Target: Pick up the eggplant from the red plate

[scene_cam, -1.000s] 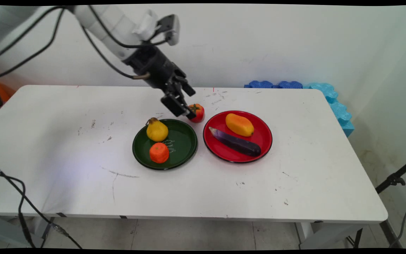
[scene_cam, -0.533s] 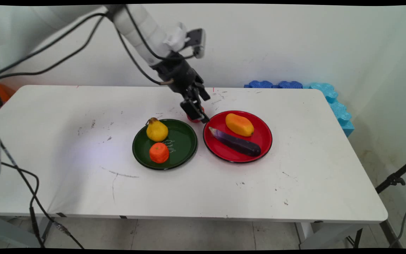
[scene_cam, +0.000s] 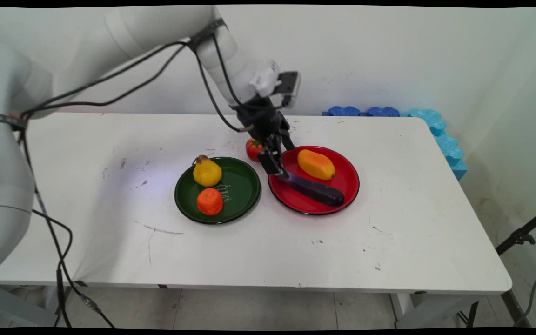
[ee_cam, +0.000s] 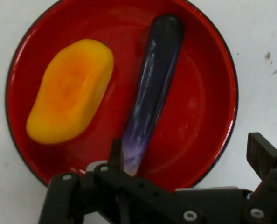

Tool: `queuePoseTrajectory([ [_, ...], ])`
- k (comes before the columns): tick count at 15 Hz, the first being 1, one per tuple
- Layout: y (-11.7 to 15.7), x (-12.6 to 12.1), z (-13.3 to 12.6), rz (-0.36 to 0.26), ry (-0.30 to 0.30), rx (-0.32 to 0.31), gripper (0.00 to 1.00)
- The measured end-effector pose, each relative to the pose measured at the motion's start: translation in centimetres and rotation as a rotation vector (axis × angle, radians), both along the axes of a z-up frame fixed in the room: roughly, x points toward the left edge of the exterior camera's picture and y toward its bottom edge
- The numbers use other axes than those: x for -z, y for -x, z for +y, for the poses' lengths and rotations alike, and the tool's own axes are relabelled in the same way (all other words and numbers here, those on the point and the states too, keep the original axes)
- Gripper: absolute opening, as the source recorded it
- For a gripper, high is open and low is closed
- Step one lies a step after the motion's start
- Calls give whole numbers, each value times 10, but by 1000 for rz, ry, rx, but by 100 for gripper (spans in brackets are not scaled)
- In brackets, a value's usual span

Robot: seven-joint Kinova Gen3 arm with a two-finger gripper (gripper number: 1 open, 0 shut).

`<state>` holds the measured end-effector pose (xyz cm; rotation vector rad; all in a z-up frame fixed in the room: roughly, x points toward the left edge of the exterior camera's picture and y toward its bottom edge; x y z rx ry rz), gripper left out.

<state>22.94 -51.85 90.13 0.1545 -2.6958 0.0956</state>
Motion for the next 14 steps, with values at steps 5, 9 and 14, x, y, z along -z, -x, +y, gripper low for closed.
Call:
queuePoseTrajectory([
  [5,22,39,-20,-32,-3,79,100],
  [9,34,62,-31,-43,-1,117,100],
  [14,48,84,-42,-49,0,162,100],
])
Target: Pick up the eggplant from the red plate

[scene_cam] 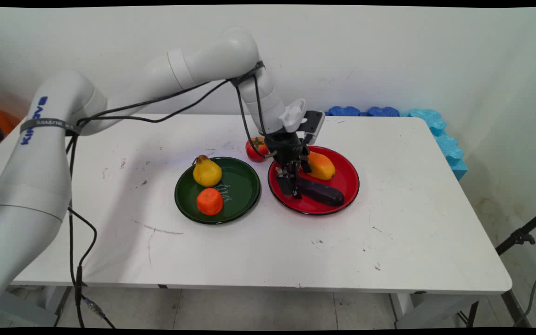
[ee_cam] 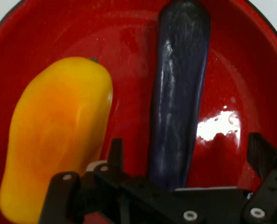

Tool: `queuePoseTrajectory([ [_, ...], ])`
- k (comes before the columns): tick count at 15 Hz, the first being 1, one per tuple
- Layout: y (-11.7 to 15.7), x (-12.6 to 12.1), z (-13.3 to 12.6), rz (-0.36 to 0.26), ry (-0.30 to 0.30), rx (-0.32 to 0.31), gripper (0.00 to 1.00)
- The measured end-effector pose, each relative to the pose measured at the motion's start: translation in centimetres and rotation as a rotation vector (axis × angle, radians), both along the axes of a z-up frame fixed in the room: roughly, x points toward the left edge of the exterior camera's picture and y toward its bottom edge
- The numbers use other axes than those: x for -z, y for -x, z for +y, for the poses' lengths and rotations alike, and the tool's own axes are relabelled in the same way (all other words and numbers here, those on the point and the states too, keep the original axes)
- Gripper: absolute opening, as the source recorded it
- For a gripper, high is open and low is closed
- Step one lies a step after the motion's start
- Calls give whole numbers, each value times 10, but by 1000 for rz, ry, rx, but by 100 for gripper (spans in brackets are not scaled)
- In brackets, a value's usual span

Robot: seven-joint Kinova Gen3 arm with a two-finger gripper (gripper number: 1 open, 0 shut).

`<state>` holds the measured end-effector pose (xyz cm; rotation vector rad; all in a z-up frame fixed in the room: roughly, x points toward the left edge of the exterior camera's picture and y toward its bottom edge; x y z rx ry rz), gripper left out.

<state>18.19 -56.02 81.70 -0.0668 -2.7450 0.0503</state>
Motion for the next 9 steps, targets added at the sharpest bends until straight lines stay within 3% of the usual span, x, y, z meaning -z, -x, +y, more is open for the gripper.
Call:
queuePoseTrajectory([
  [4,8,8,-3,2,0,26,100],
  [5,10,9,-3,5,0,32,0],
  [9,14,11,-2,13,0,45,0],
])
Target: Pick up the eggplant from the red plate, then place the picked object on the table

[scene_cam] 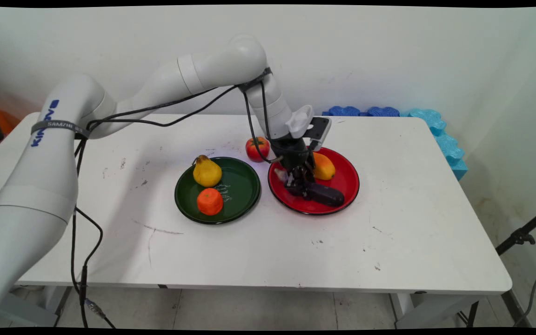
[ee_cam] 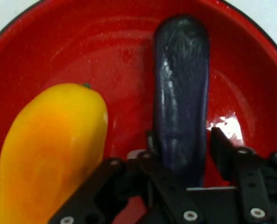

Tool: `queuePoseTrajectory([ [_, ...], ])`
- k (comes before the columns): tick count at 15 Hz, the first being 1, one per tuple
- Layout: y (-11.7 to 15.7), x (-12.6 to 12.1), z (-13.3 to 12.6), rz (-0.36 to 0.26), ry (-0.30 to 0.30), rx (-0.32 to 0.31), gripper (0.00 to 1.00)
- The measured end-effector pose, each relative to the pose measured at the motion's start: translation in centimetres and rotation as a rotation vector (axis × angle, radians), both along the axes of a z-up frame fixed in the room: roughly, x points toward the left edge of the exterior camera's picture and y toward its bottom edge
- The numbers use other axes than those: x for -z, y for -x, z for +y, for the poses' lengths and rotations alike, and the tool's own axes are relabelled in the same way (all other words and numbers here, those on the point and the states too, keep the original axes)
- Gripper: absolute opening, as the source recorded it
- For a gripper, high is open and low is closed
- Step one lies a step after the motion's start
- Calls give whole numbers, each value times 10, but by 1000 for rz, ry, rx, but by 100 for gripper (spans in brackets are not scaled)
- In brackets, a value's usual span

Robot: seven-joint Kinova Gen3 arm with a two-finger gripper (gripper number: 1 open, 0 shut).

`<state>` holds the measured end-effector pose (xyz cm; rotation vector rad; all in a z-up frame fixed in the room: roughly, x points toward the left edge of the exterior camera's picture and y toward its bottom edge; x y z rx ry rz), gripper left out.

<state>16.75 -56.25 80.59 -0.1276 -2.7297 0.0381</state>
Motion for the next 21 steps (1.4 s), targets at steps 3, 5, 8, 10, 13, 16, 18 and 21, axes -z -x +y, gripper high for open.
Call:
queuePoseTrajectory([
  [3,2,-3,3,7,0,-2,0],
  [5,2,-8,5,11,-1,-15,0],
  [8,0,-27,13,27,-3,-68,0],
  [10,-1,-41,18,38,-3,-99,0],
  [13,-4,-77,38,61,-13,-181,0],
  [16,-12,-110,68,81,-46,-278,0],
  [18,-17,-121,85,82,-61,-318,0],
  [21,-29,-131,118,75,-81,-386,0],
])
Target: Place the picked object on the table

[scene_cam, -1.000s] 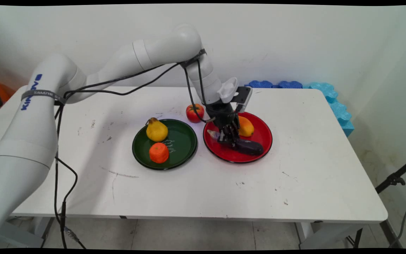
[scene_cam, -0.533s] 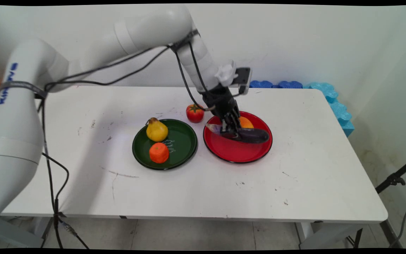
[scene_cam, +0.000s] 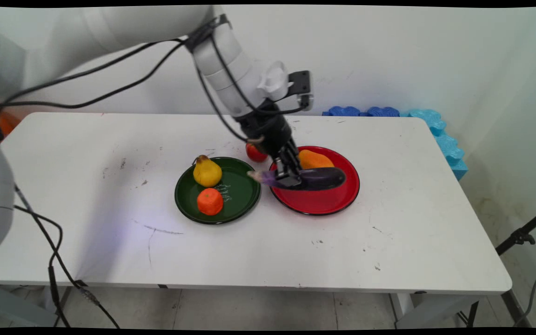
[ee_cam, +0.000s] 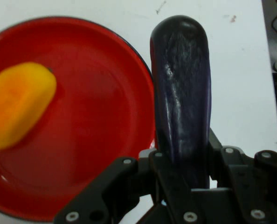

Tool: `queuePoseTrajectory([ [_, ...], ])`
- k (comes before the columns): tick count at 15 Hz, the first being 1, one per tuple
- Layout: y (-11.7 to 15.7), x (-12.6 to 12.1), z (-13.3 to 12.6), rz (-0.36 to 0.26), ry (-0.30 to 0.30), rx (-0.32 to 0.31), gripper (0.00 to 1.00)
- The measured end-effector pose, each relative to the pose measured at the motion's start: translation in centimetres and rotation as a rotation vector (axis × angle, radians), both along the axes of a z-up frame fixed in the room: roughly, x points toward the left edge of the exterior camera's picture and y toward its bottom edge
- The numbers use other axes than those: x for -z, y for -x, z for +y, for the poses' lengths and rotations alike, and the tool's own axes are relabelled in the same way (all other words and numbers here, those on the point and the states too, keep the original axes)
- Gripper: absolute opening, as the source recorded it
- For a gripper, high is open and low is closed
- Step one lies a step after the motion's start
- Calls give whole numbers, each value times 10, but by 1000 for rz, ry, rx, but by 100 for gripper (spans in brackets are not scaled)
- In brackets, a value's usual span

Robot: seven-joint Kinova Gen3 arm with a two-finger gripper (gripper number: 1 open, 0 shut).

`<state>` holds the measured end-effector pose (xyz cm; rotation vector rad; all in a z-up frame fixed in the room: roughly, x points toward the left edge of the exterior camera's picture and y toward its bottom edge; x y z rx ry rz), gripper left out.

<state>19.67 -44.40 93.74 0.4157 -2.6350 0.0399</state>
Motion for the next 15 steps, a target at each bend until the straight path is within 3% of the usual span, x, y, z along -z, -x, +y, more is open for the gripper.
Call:
queuePoseTrajectory([
  [6,-15,11,43,-16,-28,-66,0],
  [10,-18,37,63,-20,-26,-95,0],
  [15,-19,77,70,-28,-20,-140,0],
])
